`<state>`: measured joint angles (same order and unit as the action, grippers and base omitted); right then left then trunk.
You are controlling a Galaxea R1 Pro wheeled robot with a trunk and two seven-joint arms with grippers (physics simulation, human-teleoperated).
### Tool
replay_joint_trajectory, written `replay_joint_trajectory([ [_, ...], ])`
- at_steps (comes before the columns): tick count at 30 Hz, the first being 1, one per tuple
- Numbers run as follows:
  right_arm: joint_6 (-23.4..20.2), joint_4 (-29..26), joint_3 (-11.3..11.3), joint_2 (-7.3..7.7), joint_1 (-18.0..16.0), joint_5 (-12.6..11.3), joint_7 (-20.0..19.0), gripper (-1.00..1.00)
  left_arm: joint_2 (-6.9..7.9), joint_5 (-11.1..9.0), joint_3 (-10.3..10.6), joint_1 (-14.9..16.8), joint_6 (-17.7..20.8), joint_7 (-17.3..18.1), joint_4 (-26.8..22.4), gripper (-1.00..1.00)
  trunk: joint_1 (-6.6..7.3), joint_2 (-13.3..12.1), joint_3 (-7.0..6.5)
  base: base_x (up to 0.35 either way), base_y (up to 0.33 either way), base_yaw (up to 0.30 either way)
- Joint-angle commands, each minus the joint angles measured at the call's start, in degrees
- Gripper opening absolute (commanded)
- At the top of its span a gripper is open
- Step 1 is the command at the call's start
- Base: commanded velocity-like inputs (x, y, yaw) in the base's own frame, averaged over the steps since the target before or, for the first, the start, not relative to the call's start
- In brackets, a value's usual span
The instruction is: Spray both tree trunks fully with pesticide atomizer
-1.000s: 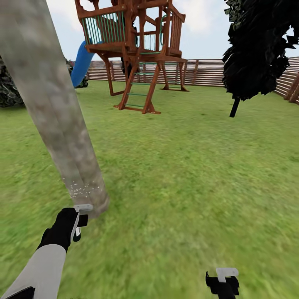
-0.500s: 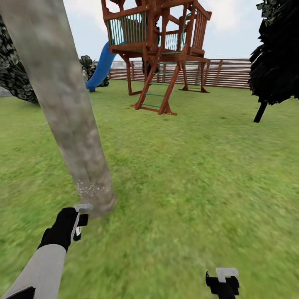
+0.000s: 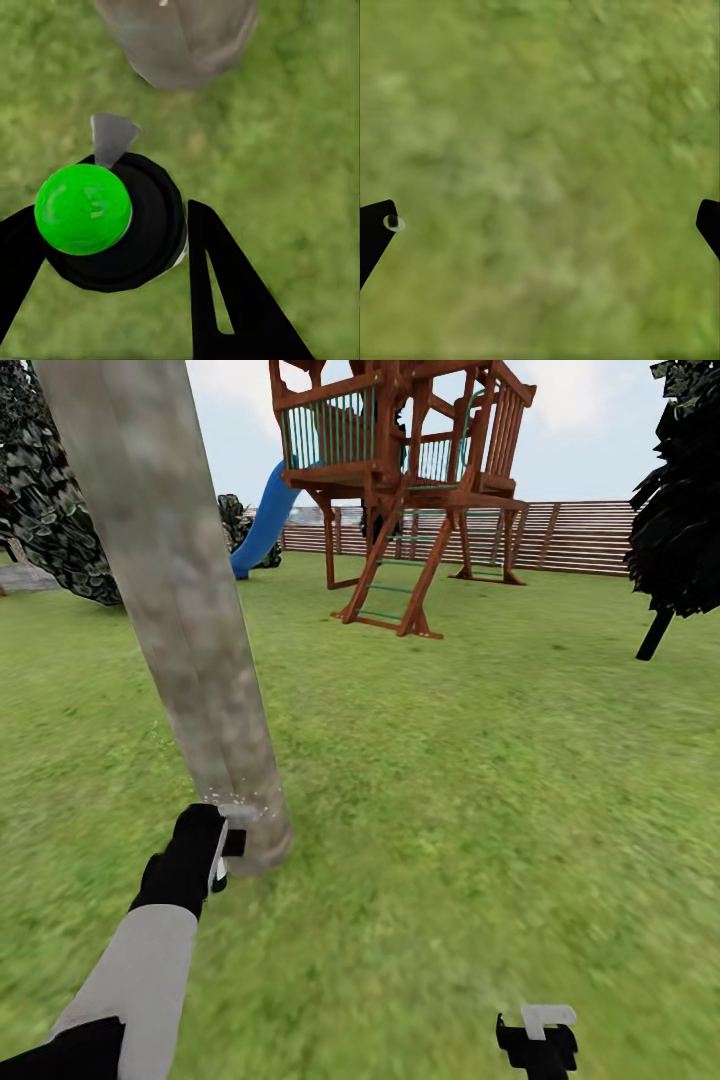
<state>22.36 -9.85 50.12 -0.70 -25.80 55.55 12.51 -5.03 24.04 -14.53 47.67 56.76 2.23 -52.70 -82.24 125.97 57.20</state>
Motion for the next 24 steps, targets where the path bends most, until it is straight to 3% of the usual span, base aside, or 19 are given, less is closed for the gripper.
replay_joint_trajectory([
  [1,0.14,0.01,0.41,-0.01,-0.04,0.61,0.24,1.00,0.87,0.15,-0.38,0.29,0.50,0.25,-0.17,-1.00,0.01,0.02,0.05,0.000,0.000,0.000],
  [3,0.11,0.01,0.41,-0.01,-0.04,0.61,0.24,1.00,3.87,0.09,-1.47,0.16,0.74,0.33,-0.34,-1.00,0.01,0.02,0.05,0.000,0.000,0.000],
  [5,0.10,0.01,0.41,-0.01,-0.04,0.61,0.24,1.00,4.80,-0.03,-1.76,-0.18,0.74,0.43,-0.43,-1.00,0.01,0.02,0.05,0.000,0.000,0.000],
  [9,0.13,0.01,0.36,-0.09,-0.04,0.61,0.24,1.00,4.67,-0.12,-1.62,-0.38,0.64,0.56,-0.47,-1.00,0.01,0.02,0.05,0.000,0.000,0.011],
  [15,0.12,0.01,0.33,-0.09,-0.04,0.59,0.24,1.00,4.48,-0.18,-1.60,-0.30,0.63,0.59,-0.52,-1.00,0.01,0.02,0.05,0.002,-0.002,0.245],
  [18,0.11,0.01,0.37,-0.09,-0.04,0.55,0.24,1.00,3.62,-0.14,-1.56,-0.27,0.63,0.58,-0.56,-1.00,0.01,0.02,0.05,0.133,-0.181,0.079],
  [24,0.14,-0.08,0.41,-0.01,-0.04,0.61,0.30,1.00,3.45,-0.10,-1.56,-0.22,0.63,0.53,-0.56,-1.00,0.01,0.02,0.05,0.153,-0.230,0.006],
])
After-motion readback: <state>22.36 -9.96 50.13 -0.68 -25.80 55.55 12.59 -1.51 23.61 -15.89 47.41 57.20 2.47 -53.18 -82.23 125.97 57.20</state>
